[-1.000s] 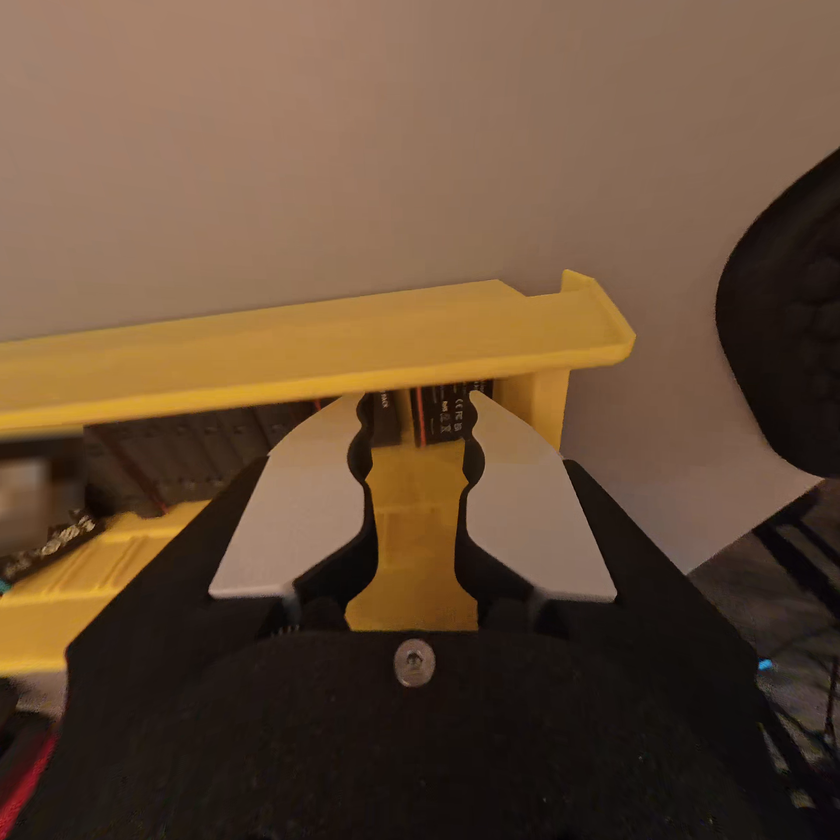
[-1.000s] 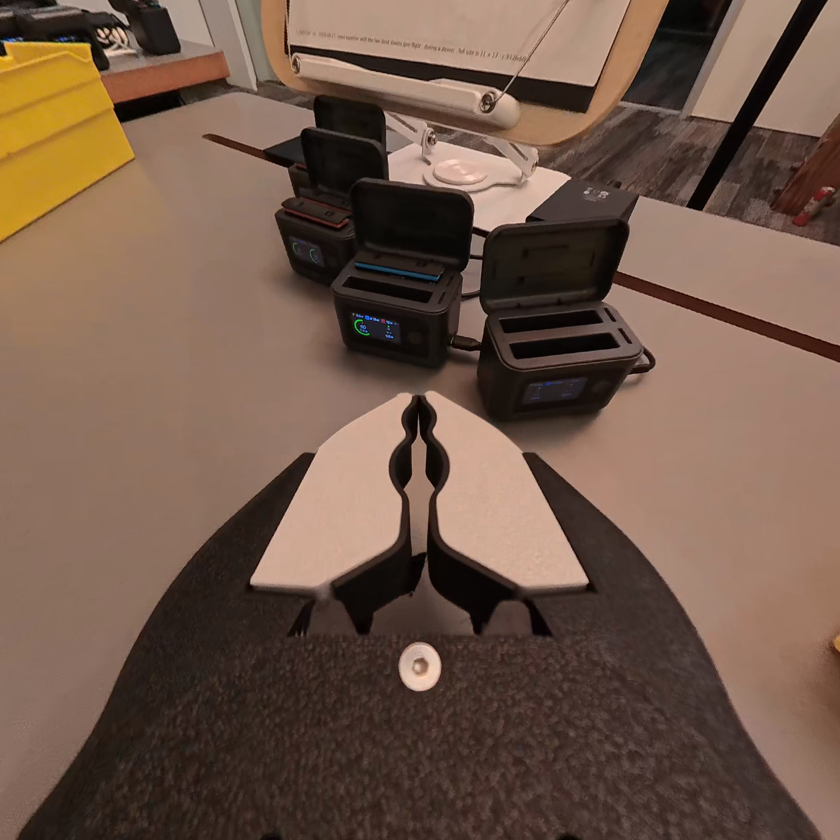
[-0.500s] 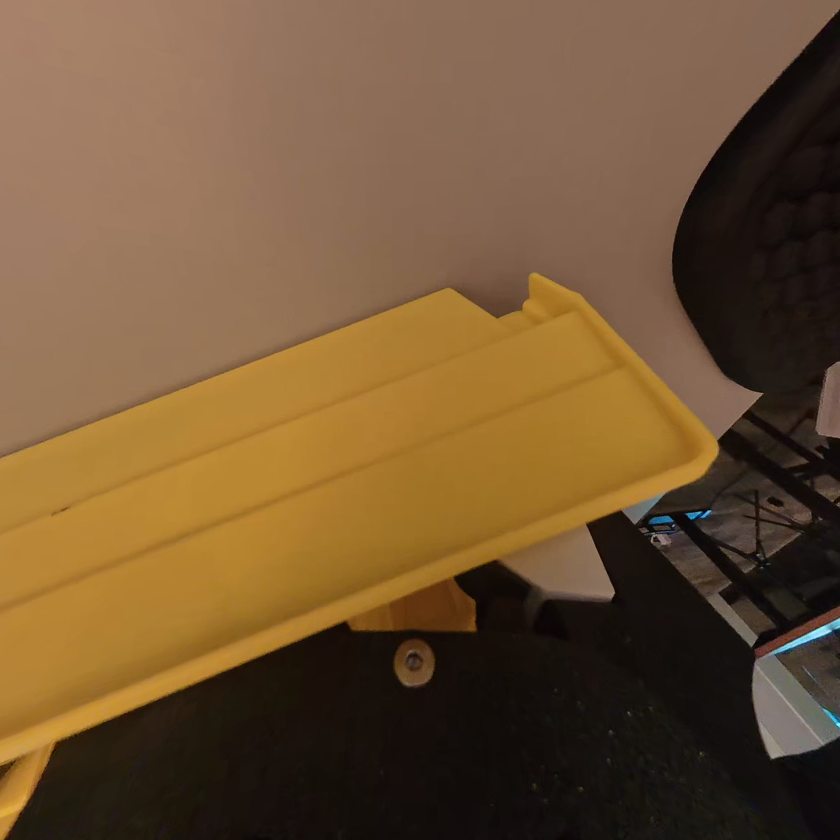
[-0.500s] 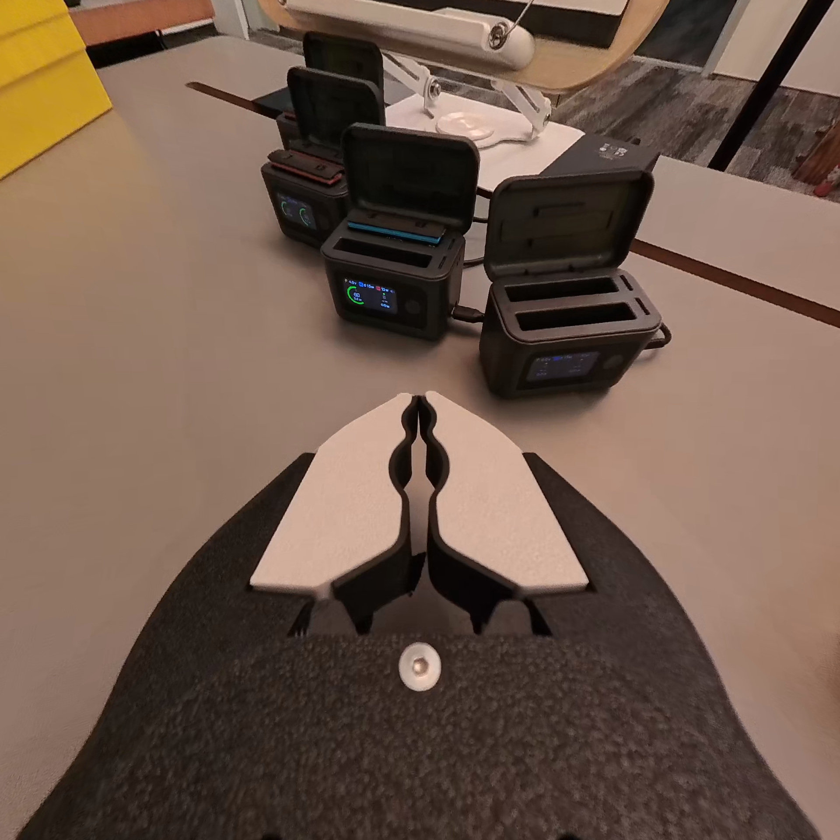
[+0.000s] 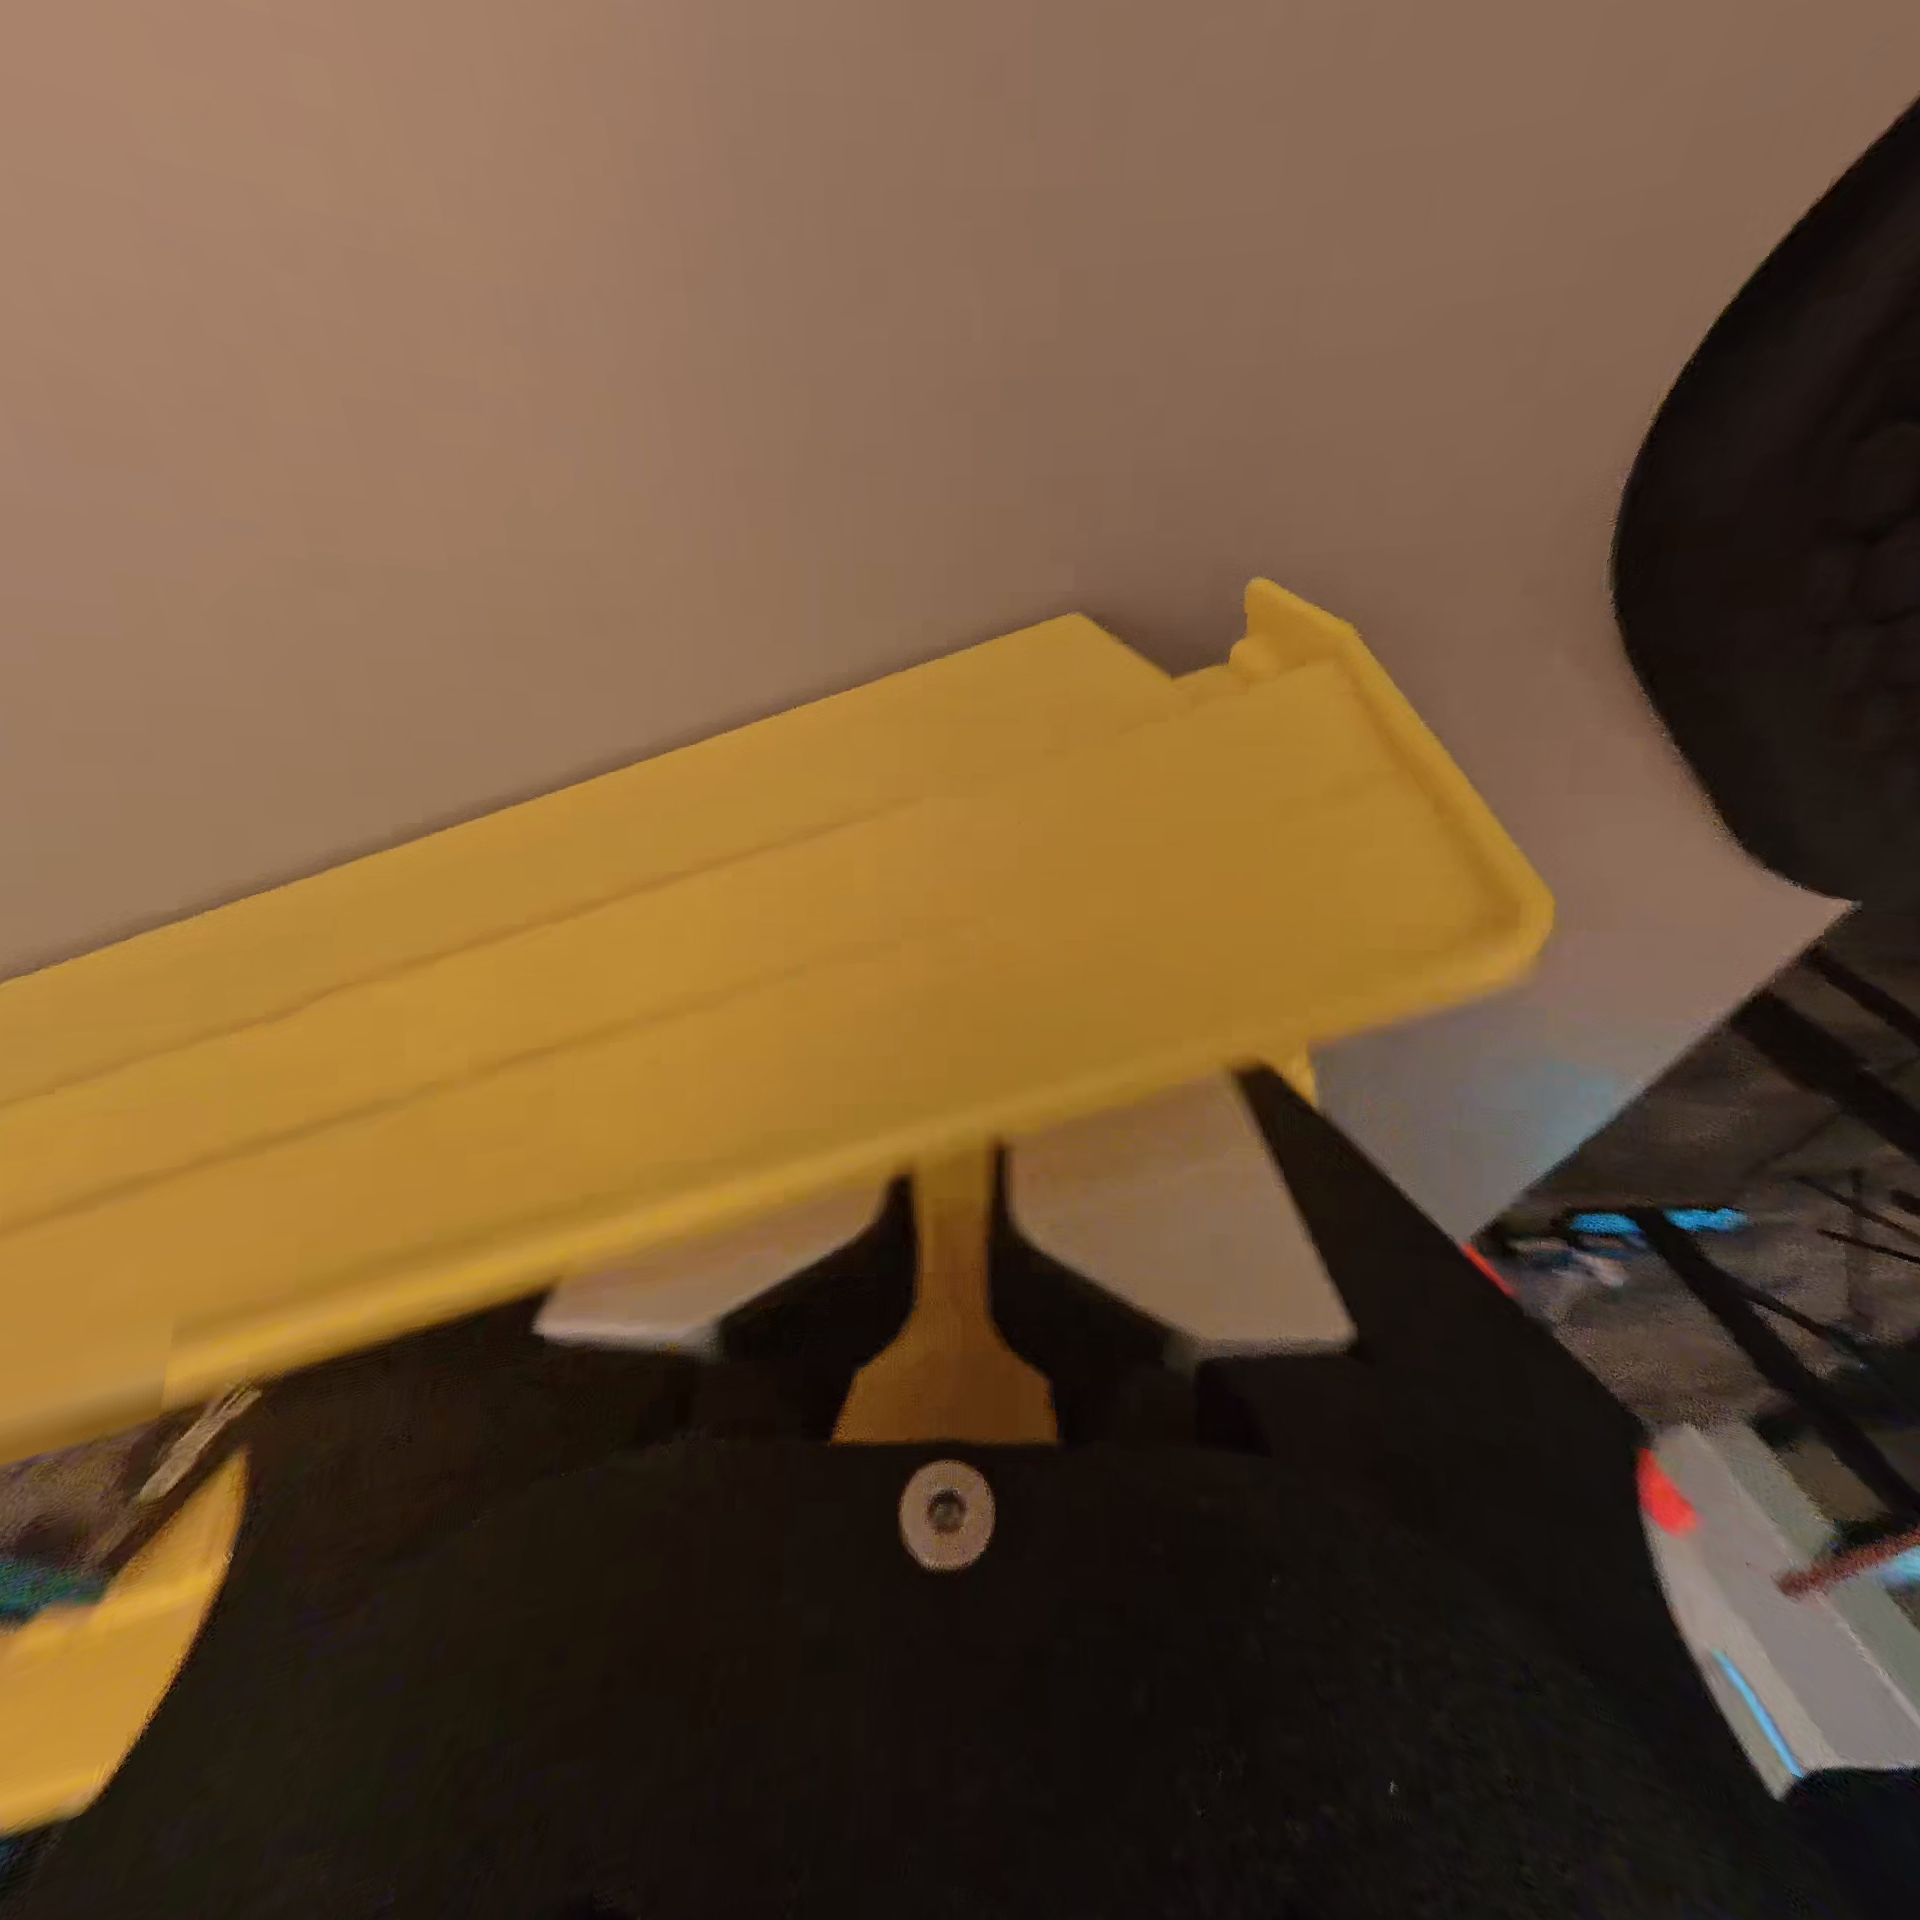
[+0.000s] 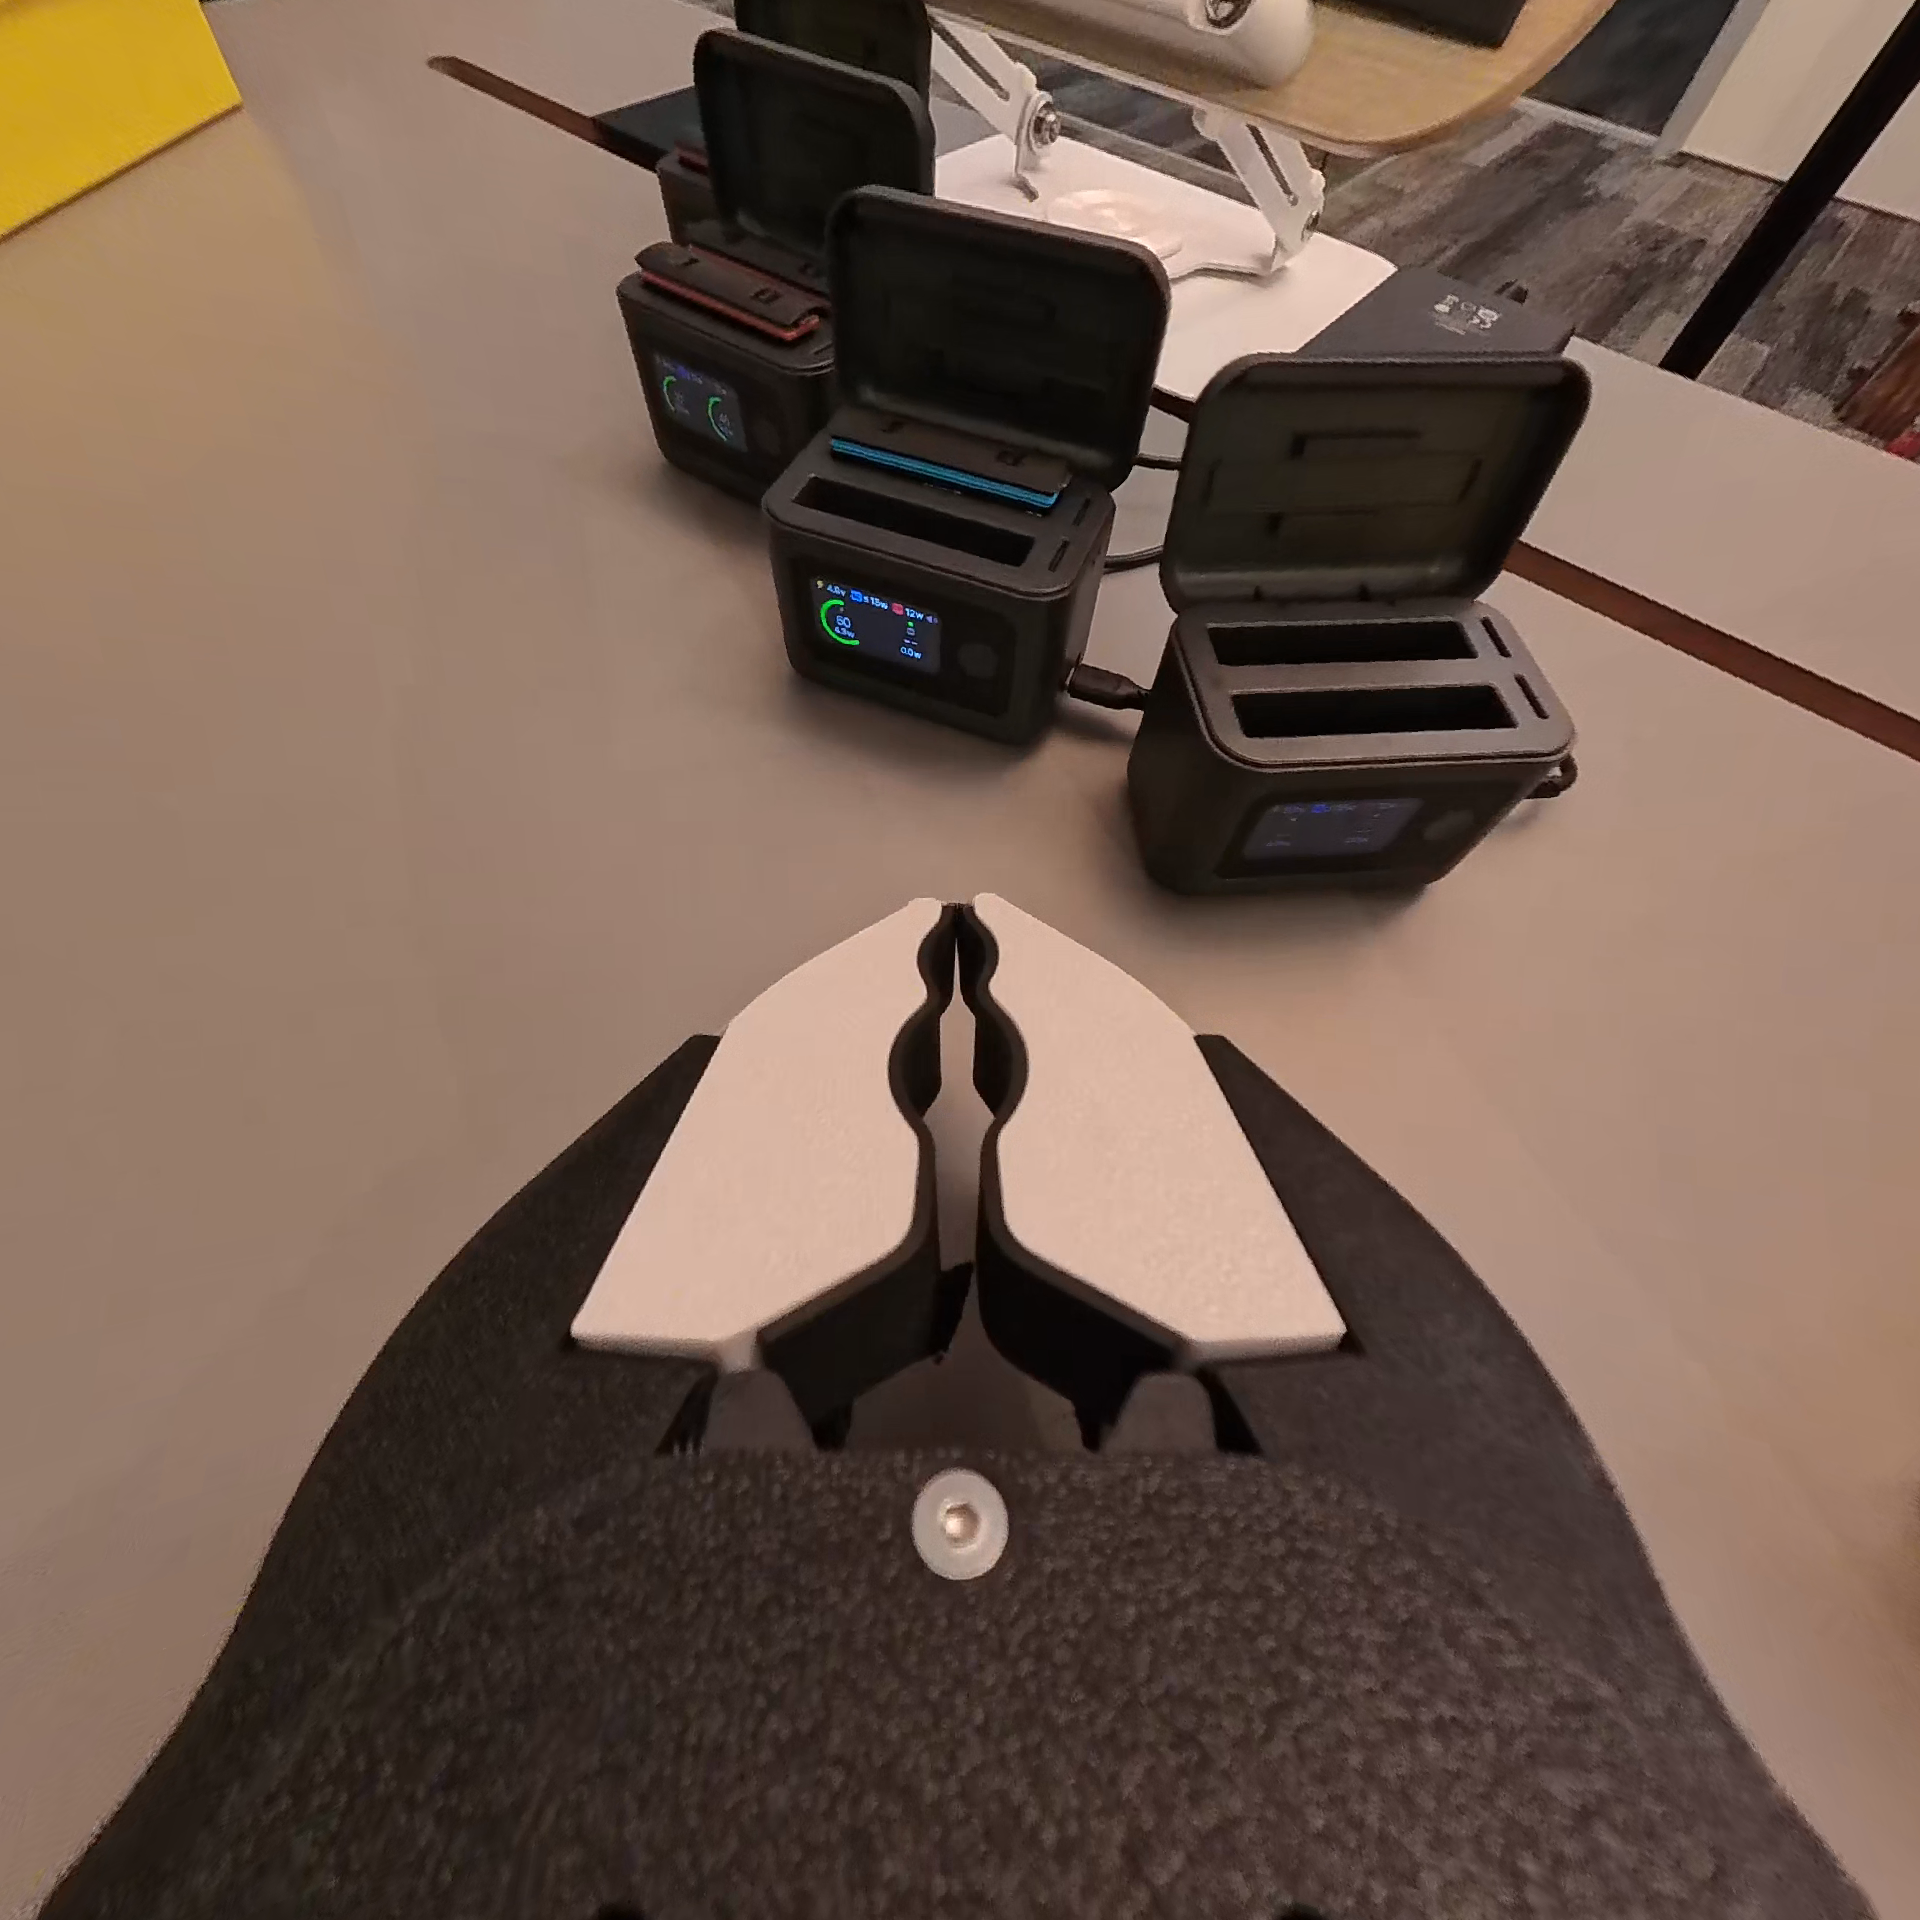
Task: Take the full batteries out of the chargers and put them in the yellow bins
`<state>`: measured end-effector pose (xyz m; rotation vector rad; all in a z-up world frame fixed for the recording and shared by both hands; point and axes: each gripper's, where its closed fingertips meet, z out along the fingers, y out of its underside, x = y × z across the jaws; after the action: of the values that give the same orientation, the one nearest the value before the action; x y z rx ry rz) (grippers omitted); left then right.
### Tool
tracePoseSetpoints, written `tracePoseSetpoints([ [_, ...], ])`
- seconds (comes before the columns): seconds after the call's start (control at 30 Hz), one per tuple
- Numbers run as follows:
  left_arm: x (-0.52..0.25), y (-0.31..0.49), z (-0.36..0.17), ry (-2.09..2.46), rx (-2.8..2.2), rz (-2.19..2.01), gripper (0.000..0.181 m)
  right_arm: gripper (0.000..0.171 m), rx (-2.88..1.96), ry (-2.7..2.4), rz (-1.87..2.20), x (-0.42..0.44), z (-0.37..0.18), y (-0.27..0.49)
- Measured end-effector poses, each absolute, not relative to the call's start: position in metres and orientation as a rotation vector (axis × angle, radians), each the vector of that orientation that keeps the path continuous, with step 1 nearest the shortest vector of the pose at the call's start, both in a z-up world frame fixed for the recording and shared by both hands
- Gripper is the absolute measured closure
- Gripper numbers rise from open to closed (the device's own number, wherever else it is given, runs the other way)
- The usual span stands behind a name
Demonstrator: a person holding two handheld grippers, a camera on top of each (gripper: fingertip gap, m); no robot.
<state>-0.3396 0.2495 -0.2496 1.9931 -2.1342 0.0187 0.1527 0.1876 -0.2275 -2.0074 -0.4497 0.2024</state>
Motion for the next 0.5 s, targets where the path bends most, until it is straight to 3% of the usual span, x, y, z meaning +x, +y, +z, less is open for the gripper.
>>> tracePoseSetpoints([
  [0.03, -0.34, 0.253, -0.243, -2.168, 1.999, -0.011, 0.181, 0.171, -2.007, -0.452, 0.202, 0.152, -0.227, 0.188],
  [0.33, -0.335, 0.258, -0.237, -2.32, 2.088, -0.043, 0.181, 0.171, -2.0, -0.492, 0.191, 0.146, -0.226, 0.185],
  [0.5, -0.33, 0.253, -0.252, -2.21, 2.12, 0.121, 0.145, 0.171, -2.003, -0.526, 0.165, 0.144, -0.229, 0.184],
])
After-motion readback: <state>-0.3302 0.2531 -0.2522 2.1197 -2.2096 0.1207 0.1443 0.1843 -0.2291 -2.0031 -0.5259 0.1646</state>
